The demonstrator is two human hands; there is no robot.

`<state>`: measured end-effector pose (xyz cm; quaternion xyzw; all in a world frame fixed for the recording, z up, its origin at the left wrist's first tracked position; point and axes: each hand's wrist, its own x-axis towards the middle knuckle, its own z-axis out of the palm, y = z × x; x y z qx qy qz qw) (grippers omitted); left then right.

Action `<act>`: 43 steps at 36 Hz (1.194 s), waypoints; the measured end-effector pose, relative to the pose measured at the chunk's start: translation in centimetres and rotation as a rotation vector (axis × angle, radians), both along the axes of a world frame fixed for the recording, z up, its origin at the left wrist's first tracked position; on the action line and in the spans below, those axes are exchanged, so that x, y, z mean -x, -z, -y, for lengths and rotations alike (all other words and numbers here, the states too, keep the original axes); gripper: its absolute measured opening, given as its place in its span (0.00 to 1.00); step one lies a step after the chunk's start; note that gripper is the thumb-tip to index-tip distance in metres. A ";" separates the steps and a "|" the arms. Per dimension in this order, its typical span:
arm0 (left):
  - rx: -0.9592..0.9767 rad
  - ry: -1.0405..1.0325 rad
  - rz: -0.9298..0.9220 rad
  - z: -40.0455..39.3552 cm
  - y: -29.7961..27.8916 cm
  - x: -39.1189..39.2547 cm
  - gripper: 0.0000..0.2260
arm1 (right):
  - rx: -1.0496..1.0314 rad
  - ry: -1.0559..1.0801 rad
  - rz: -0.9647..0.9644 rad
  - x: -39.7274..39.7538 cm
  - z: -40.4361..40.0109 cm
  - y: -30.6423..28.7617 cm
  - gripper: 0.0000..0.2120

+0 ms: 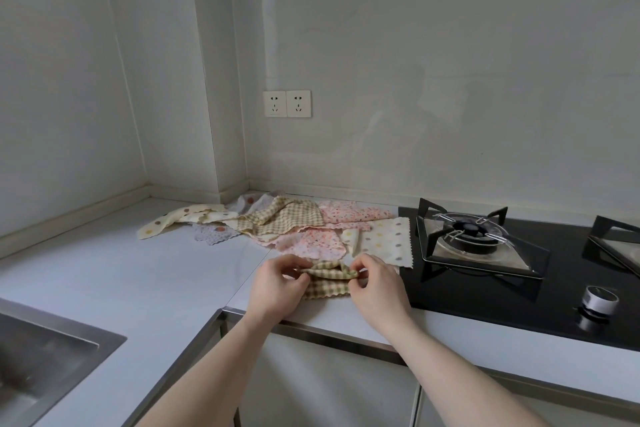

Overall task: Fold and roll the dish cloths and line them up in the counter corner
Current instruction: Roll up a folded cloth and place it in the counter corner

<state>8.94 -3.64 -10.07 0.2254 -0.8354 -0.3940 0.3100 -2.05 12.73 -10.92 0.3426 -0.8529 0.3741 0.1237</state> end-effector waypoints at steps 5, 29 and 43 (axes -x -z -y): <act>0.013 -0.009 0.034 0.2 0.2 0.0 0.07 | -0.027 0.023 -0.008 -0.1 -0.2 -0.1 0.09; 0.233 -0.155 0.099 0.5 1.2 0.7 0.17 | -0.131 0.049 0.028 -0.6 -0.1 -0.6 0.16; 0.539 0.079 0.291 1.0 2.4 1.9 0.11 | -0.093 -0.003 0.059 0.0 0.1 0.5 0.14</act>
